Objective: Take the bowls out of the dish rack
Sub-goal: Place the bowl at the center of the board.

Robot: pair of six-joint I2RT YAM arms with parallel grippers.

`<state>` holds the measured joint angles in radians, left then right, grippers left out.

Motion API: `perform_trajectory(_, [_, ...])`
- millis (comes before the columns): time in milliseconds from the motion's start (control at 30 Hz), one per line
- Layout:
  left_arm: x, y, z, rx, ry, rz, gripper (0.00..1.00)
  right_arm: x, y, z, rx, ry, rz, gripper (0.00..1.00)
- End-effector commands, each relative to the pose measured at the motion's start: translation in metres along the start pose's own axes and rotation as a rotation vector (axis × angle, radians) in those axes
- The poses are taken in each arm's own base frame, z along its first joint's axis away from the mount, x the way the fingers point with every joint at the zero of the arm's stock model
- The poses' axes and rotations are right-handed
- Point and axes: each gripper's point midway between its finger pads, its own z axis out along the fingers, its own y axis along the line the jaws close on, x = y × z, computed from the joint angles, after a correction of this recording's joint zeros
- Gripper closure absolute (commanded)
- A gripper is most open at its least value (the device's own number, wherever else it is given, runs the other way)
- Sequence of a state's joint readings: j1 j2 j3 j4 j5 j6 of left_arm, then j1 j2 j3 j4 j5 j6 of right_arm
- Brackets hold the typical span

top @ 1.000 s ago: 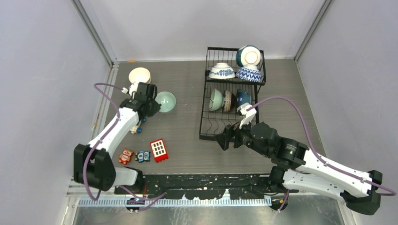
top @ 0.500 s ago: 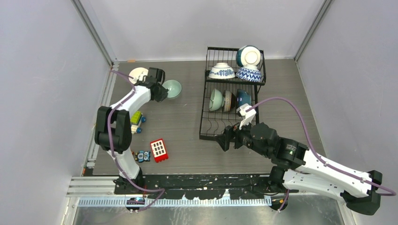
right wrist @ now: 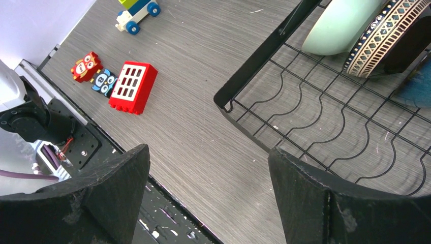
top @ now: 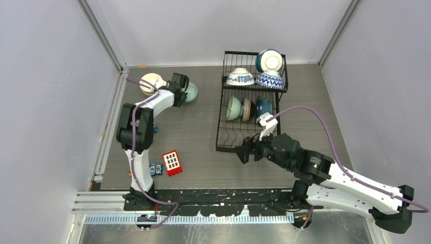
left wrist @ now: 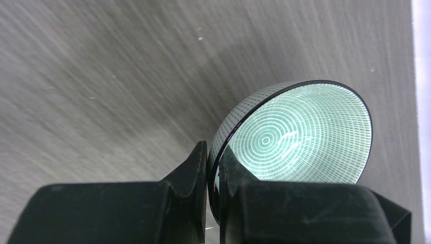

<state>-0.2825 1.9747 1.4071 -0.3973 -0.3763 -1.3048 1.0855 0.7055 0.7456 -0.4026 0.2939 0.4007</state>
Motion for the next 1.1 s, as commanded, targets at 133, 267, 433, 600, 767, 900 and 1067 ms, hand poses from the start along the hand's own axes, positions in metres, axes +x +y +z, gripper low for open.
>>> perform_trajectory(133, [-0.032, -0.057, -0.004, 0.053, -0.136, -0.162, 1.00, -0.010, -0.002, -0.005, 0.001, -0.062, 0.026, 0.10])
perform_trajectory(267, [-0.033, -0.064, 0.003, 0.036, -0.141, -0.170, 1.00, -0.010, -0.002, -0.005, 0.003, -0.061, 0.028, 0.10])
perform_trajectory(433, [-0.029, -0.065, 0.014, -0.008, -0.133, -0.179, 1.00, -0.011, 0.000, -0.004, 0.000, -0.060, 0.028, 0.10])
perform_trajectory(600, [-0.031, -0.065, 0.019, -0.017, -0.147, -0.204, 1.00, -0.011, 0.000, -0.003, 0.001, -0.060, 0.028, 0.10])
perform_trajectory(767, [-0.023, -0.068, 0.028, -0.021, -0.114, -0.218, 1.00, -0.012, -0.001, -0.001, 0.009, -0.058, 0.017, 0.10])
perform_trajectory(900, [-0.018, -0.065, 0.033, -0.034, -0.099, -0.213, 1.00, -0.013, -0.001, -0.001, 0.010, -0.059, 0.018, 0.10])
perform_trajectory(1067, [-0.016, -0.062, 0.037, -0.042, -0.092, -0.193, 0.90, -0.013, -0.002, -0.003, 0.011, -0.060, 0.020, 0.10])
